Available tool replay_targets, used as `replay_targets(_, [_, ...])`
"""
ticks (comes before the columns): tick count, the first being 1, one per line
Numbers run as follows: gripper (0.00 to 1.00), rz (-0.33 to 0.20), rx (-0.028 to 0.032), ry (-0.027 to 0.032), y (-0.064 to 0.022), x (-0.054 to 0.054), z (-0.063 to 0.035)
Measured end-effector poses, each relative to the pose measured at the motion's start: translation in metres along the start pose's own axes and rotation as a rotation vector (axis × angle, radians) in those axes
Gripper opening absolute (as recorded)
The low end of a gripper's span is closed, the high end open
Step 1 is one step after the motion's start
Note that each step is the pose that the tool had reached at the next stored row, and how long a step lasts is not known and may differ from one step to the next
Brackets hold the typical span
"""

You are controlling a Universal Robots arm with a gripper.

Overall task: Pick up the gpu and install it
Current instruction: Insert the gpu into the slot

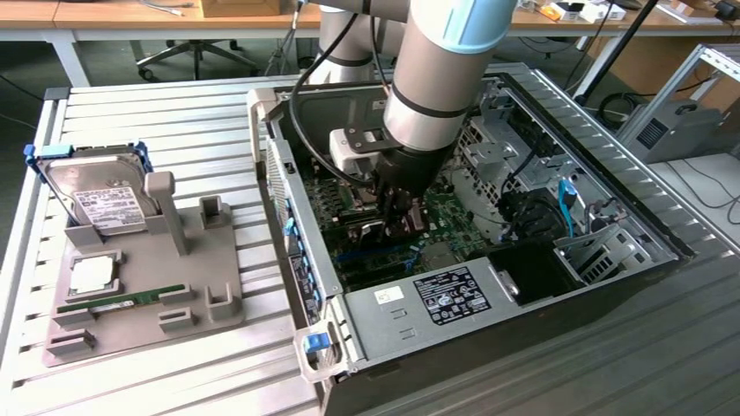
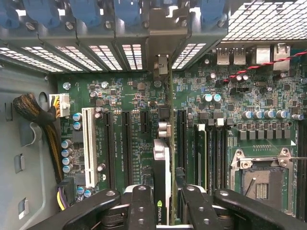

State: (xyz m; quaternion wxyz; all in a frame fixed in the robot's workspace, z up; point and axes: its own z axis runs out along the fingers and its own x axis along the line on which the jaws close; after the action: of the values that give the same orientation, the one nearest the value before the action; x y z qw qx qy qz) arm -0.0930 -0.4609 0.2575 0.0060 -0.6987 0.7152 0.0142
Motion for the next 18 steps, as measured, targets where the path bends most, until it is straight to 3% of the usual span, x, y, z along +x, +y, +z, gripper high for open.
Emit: replay_targets(18, [0.27, 0.0, 0.0, -0.0001, 0.0007, 0.0001, 0.0003])
